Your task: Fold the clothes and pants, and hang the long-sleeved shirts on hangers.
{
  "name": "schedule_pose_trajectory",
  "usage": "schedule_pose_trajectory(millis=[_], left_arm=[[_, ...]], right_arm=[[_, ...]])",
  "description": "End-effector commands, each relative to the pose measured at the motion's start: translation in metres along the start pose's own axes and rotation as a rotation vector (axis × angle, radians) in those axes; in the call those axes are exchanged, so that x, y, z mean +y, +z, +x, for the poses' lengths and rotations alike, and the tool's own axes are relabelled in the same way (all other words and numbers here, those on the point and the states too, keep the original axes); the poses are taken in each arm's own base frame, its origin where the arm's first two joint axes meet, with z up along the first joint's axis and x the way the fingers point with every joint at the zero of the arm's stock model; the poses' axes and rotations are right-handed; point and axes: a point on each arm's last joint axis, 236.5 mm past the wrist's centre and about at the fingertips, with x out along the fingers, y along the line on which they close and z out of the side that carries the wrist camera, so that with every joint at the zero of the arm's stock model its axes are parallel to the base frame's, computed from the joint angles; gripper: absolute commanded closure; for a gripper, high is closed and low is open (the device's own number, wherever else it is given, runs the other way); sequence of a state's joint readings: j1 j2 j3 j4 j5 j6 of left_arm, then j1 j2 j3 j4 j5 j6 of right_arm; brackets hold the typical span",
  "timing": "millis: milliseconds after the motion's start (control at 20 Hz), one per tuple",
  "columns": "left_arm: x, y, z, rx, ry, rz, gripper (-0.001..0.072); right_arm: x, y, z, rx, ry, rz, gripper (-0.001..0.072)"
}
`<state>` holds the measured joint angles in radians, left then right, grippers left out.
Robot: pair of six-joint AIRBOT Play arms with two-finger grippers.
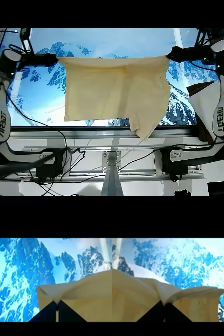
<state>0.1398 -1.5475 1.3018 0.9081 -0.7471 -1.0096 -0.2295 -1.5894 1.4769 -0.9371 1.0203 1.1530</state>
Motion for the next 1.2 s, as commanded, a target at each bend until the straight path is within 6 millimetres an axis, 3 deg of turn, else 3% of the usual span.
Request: schedule_pose_trajectory(millis=[0,100,200,300,400,450,500,550,600,700,800,850,1050,1150], left_arm=[[-0.001,-0.016,0.030,0.036,-0.001,0.003,0.0696],[-0.013,-0.034,0.029,0.113,-0.046,0.010,0.0695],[-0.023,-0.068,0.022,0.256,-0.094,0.041,0.0696],[-0.019,-0.105,0.010,0.419,-0.088,0.083,0.0696],[-0.018,-0.125,0.003,0.513,-0.087,0.086,0.0695],[-0.020,-0.129,0.005,0.525,-0.099,0.078,0.0673],[-0.022,-0.134,0.006,0.542,-0.106,0.077,0.0463],[-0.023,-0.137,0.008,0.553,-0.110,0.077,0.0125],[-0.024,-0.138,0.009,0.557,-0.112,0.078,0.0025],[-0.026,-0.138,0.005,0.561,-0.116,0.080,0.0019],[-0.022,-0.130,-0.008,0.550,-0.098,0.093,0.0020],[-0.019,-0.124,-0.018,0.536,-0.082,0.099,0.0020],[0.001,-0.103,-0.089,0.492,0.010,0.081,0.0024],[0.018,-0.113,-0.115,0.472,0.045,0.016,0.0050]], right_arm=[[-0.040,-0.024,0.030,0.090,-0.095,-0.031,0.0702],[-0.053,-0.053,0.023,0.214,-0.140,-0.051,0.0701],[-0.065,-0.088,0.010,0.375,-0.190,-0.071,0.0701],[-0.071,-0.116,-0.004,0.509,-0.213,-0.082,0.0701],[-0.069,-0.129,-0.012,0.575,-0.207,-0.076,0.0701],[-0.071,-0.126,-0.010,0.558,-0.213,-0.078,0.0626],[-0.073,-0.122,-0.008,0.537,-0.226,-0.071,0.0330],[-0.076,-0.120,-0.008,0.530,-0.242,-0.048,0.0052],[-0.079,-0.121,-0.009,0.532,-0.258,-0.046,0.0031],[-0.087,-0.131,-0.019,0.591,-0.294,-0.059,0.0069],[-0.093,-0.147,-0.036,0.680,-0.325,-0.058,0.0249],[-0.092,-0.153,-0.043,0.707,-0.316,-0.038,0.0273],[-0.086,-0.188,-0.076,0.734,-0.260,0.068,0.0273],[-0.088,-0.213,-0.091,0.737,-0.263,0.111,0.0273]])
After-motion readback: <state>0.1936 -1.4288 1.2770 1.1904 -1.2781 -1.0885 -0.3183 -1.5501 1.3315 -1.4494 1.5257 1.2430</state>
